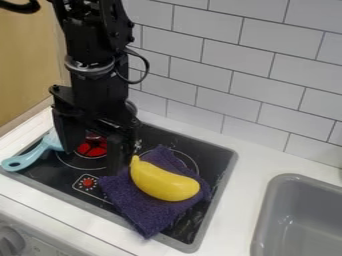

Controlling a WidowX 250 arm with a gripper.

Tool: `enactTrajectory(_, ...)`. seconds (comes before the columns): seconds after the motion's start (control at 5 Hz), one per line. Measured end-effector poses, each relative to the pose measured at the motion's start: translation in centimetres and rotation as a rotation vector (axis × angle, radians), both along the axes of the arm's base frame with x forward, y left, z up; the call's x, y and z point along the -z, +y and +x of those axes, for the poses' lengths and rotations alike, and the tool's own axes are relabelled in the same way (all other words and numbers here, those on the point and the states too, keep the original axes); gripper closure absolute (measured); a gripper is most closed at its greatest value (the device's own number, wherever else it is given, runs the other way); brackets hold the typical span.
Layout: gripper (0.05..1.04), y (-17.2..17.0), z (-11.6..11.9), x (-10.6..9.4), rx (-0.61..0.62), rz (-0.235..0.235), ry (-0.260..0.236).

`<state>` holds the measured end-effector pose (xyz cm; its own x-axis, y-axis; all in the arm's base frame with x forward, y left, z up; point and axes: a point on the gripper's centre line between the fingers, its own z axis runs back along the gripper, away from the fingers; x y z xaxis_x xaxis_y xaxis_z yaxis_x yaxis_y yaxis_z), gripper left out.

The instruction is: Move the blue brushtop right of the stove

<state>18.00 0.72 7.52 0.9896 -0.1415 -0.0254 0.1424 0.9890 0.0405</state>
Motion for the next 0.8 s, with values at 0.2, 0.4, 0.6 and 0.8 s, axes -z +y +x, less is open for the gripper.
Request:
enactTrajectory(0.2, 0.085, 0.2, -1.1, 1.0, -0.005, 0.002, 0.052)
enactTrajectory(0.4, 0.085, 2.9, -1.2, 2.0, -0.023, 0.021, 0.136)
enactTrajectory(0.6, 0.085, 5.2, -0.1, 2.2, 0.003, 0.027, 0.142)
enactTrajectory(0.8, 0.085, 7.9, 0.7, 2.4, 0.038, 0.019, 0.112)
